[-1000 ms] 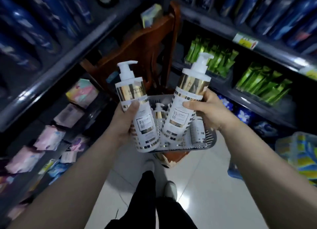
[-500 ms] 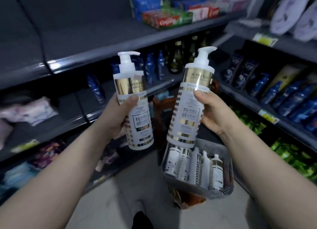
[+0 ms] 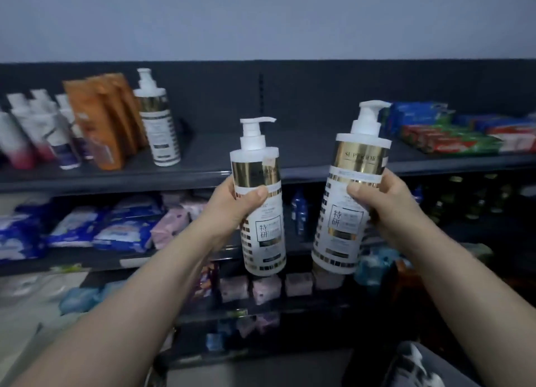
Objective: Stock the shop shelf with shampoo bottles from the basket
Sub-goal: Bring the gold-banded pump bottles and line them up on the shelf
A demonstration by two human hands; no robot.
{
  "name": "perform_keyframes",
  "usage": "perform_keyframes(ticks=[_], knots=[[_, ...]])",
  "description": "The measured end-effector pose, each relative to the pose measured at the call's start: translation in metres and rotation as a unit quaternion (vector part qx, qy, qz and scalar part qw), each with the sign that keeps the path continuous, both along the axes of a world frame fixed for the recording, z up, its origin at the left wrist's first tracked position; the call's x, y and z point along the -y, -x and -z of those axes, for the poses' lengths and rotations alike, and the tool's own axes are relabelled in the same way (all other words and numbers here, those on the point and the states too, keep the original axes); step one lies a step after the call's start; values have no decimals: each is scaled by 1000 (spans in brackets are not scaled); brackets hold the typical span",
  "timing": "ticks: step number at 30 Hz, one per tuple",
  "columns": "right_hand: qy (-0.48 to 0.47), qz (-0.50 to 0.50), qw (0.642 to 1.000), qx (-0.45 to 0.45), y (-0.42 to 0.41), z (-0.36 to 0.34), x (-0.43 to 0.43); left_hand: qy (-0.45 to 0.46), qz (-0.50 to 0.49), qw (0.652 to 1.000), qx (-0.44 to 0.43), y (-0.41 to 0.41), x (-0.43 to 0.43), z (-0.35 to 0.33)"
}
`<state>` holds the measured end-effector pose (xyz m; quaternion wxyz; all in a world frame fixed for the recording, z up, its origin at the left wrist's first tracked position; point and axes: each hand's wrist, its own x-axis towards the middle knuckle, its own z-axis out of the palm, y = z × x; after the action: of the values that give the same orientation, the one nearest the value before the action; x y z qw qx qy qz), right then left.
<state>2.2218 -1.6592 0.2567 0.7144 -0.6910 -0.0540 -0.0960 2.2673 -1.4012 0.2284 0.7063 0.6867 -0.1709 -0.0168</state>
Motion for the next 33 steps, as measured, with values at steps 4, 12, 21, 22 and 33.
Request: perform_keyframes(ticks=[4,12,21,22,33], knots=[[9,-49,998,33,-51,-21,-59,0,-61,998,9,-31,-68,-13],[-10,-79,994,76,-166,-46,-152,-8,-127,991,52,-97,-173,-33],[-5,-106,991,83,-288,-62,-211,-6,-176,982,63,-159,-216,-43],[4,-117,990,81,-301,-62,-216,-9,-180,982,63,-164,-216,-43],[15,-216,976,29,-421,-33,-269,-23,-227,971,76,-195,-212,-44]])
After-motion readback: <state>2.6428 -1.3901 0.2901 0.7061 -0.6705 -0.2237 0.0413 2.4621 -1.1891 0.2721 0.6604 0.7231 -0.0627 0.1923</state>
